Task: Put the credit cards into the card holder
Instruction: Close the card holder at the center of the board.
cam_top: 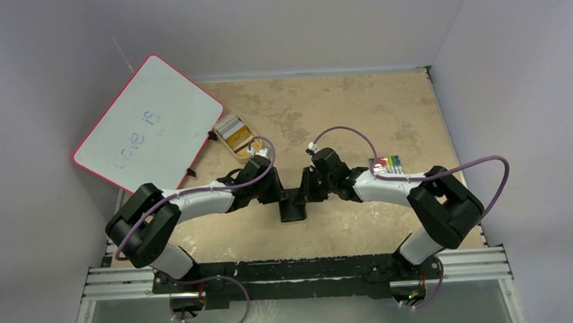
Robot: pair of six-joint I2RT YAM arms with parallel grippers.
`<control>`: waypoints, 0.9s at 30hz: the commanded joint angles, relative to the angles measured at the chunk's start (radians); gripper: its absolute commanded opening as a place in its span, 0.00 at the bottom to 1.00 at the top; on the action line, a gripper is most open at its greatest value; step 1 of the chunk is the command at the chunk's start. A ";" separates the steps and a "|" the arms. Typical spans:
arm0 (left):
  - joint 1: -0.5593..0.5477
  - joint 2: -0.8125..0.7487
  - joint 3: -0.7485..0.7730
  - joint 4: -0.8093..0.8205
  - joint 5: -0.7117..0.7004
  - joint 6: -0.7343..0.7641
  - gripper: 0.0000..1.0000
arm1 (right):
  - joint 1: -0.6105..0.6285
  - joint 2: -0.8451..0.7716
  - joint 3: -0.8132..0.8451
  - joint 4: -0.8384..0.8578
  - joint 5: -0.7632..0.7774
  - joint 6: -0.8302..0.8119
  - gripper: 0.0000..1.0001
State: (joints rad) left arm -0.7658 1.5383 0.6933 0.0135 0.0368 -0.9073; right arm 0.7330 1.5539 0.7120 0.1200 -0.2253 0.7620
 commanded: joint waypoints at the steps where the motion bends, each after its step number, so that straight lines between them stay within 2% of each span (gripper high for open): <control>1: 0.001 -0.003 -0.016 0.025 0.000 -0.014 0.18 | 0.027 0.004 0.032 -0.088 0.045 -0.013 0.15; 7: 0.003 -0.009 0.002 0.015 -0.002 -0.009 0.18 | 0.028 -0.044 0.061 -0.154 0.073 -0.033 0.15; 20: 0.002 -0.004 0.023 0.004 0.003 -0.008 0.18 | 0.028 -0.094 0.064 -0.169 0.066 -0.045 0.15; 27: 0.002 -0.003 0.015 0.009 0.002 -0.013 0.18 | 0.023 -0.162 0.056 -0.199 0.166 0.056 0.17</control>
State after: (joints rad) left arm -0.7658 1.5383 0.6933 0.0162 0.0383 -0.9070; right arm 0.7574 1.4097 0.7425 -0.0471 -0.1402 0.7616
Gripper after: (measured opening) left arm 0.185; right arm 0.151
